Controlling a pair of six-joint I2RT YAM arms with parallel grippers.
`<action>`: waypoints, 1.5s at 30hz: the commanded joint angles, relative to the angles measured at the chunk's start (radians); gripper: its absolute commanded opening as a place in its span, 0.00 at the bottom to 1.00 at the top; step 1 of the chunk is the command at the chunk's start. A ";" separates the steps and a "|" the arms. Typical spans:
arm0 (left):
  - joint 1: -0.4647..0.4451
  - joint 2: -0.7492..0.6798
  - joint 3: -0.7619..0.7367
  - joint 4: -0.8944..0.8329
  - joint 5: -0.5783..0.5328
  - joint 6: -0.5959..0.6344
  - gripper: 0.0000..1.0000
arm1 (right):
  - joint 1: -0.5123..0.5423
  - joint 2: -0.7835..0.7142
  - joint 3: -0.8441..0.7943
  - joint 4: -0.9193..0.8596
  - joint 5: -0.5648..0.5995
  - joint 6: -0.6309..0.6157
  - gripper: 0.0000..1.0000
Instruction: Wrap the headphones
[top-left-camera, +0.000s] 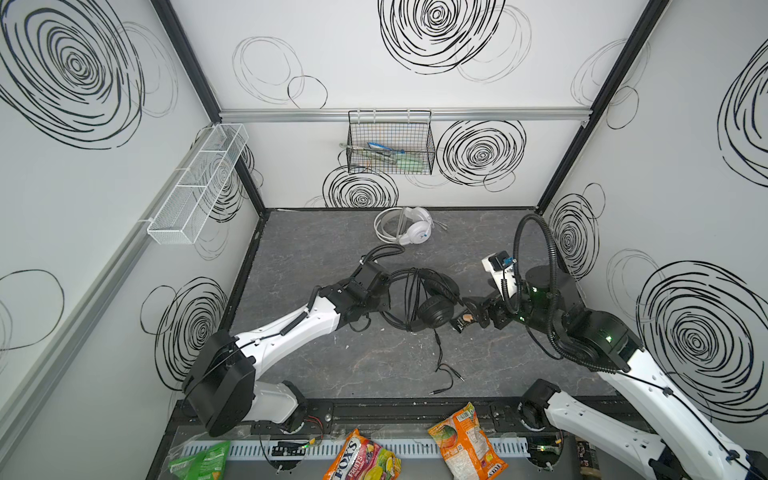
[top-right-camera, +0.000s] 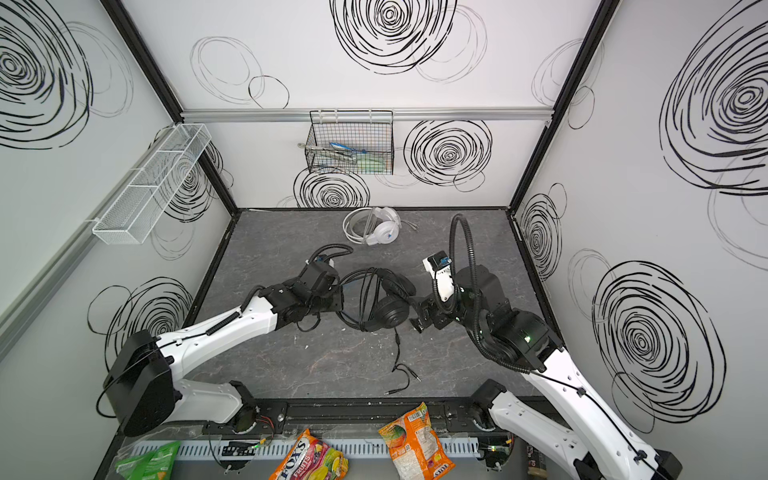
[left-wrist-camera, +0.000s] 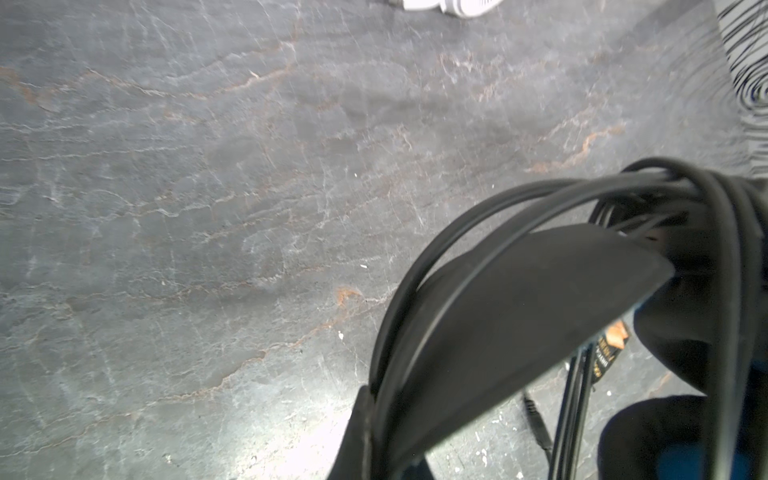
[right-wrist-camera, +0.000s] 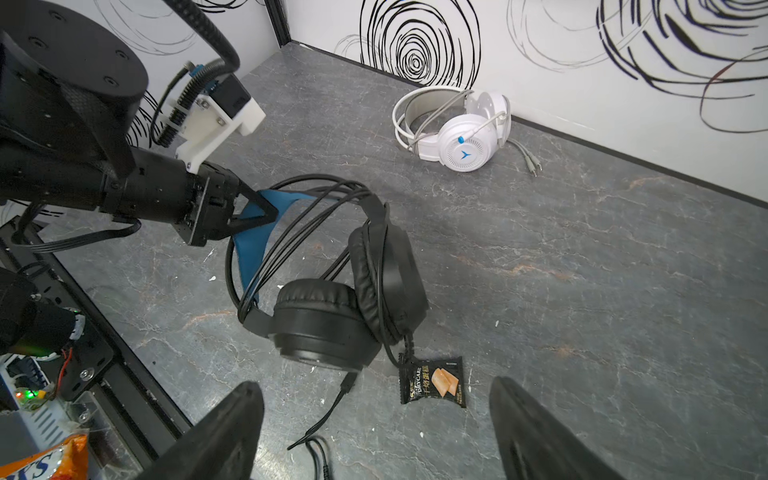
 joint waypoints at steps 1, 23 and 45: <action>0.047 -0.065 0.021 0.129 0.049 -0.039 0.00 | -0.008 0.043 0.000 -0.041 -0.004 0.066 0.90; 0.330 -0.058 -0.161 0.310 0.236 0.034 0.00 | 0.156 0.463 -0.241 0.147 -0.114 0.257 0.88; 0.482 -0.014 -0.248 0.447 0.466 0.095 0.00 | 0.191 0.968 -0.124 0.248 0.084 0.251 0.71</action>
